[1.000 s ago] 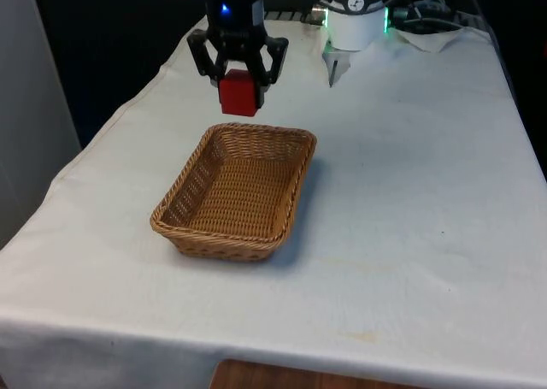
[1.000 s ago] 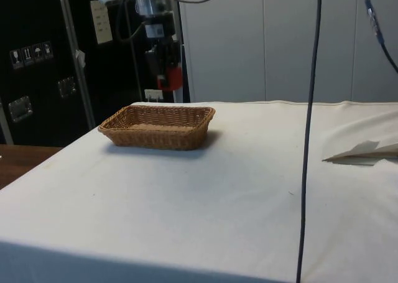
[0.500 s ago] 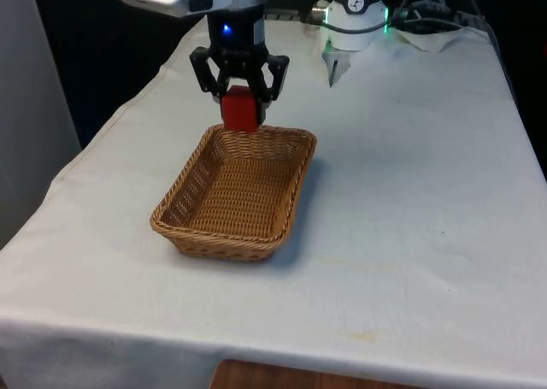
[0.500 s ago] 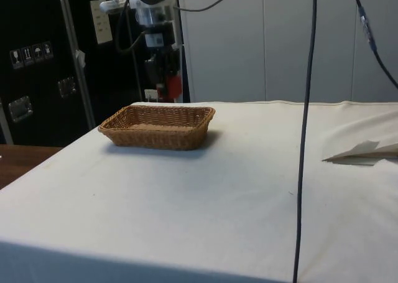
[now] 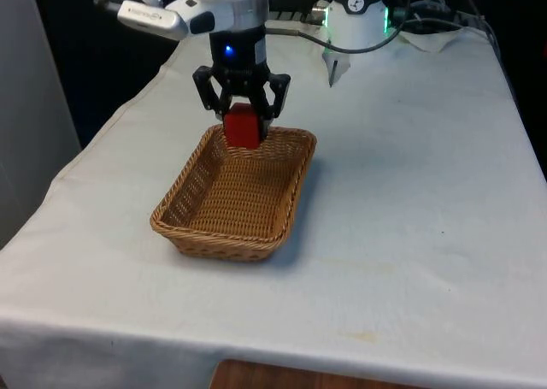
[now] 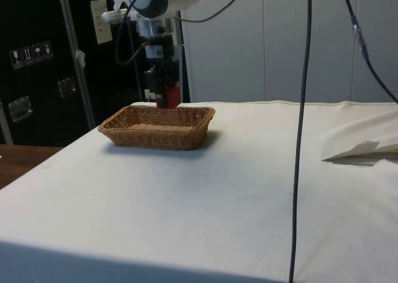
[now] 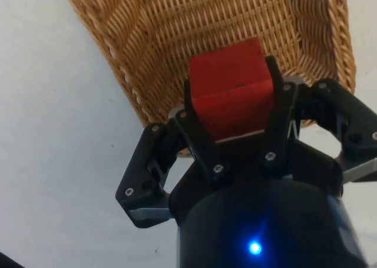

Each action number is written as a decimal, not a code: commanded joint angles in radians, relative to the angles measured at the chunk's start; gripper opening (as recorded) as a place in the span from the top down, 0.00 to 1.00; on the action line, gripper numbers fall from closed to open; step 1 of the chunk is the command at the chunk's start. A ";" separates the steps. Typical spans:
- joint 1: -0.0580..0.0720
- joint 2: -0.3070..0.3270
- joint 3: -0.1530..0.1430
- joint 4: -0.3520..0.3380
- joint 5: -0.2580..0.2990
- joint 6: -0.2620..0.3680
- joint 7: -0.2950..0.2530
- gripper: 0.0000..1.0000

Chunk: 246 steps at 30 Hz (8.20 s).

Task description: Pick up the cube and place it into the basket.

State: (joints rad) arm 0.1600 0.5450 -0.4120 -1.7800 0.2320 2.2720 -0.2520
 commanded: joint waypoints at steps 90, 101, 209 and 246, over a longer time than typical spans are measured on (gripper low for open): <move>0.016 0.059 -0.025 0.062 0.063 -0.016 -0.034 0.00; 0.018 0.006 -0.025 0.052 0.051 -0.052 -0.038 0.00; 0.071 -0.424 0.110 -0.327 -0.065 -0.105 -0.073 0.00; 0.068 -0.490 0.110 -0.446 -0.076 -0.009 0.053 0.00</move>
State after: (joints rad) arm 0.2270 0.0650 -0.3000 -2.2140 0.1680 2.2460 -0.2130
